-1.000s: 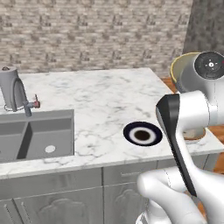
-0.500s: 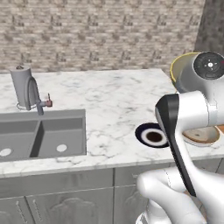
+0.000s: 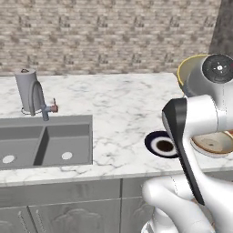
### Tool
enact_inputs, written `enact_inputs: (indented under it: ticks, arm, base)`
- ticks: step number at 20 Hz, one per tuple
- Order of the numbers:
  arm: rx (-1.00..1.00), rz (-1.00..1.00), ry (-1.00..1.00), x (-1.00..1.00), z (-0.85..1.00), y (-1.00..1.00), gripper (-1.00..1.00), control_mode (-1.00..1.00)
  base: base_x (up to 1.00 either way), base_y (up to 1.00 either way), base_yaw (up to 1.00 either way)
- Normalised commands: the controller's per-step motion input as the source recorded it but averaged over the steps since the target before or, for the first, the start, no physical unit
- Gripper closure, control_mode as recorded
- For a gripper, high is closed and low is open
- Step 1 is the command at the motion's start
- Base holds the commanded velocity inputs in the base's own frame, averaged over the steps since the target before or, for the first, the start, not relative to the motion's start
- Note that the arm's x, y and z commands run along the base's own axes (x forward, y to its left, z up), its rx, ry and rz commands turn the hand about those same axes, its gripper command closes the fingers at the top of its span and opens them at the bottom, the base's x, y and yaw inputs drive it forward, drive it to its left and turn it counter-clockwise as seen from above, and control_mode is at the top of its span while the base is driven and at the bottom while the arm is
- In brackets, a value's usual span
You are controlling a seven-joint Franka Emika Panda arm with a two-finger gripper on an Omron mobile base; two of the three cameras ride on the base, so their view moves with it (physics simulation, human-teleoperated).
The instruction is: Move the bowls from the cabinet to the plates on the dining table.
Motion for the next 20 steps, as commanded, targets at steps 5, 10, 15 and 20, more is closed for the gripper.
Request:
enact_inputs:
  ticks: [5,10,15,20]
  arm:
    - [0.00,0.00,0.00,0.00,0.00,0.00,1.00,1.00]
    - [0.00,0.00,0.00,0.00,0.00,0.00,1.00,1.00]
    - [0.00,0.00,0.15,0.08,-0.23,0.02,1.00,-1.00]
    - [-0.01,0.00,0.10,0.17,-0.31,0.07,1.00,-1.00]
  base:
    - [0.34,0.01,0.06]
    - [0.19,0.02,0.01]
    - [0.00,0.00,0.00]
    - [0.00,0.00,0.00]
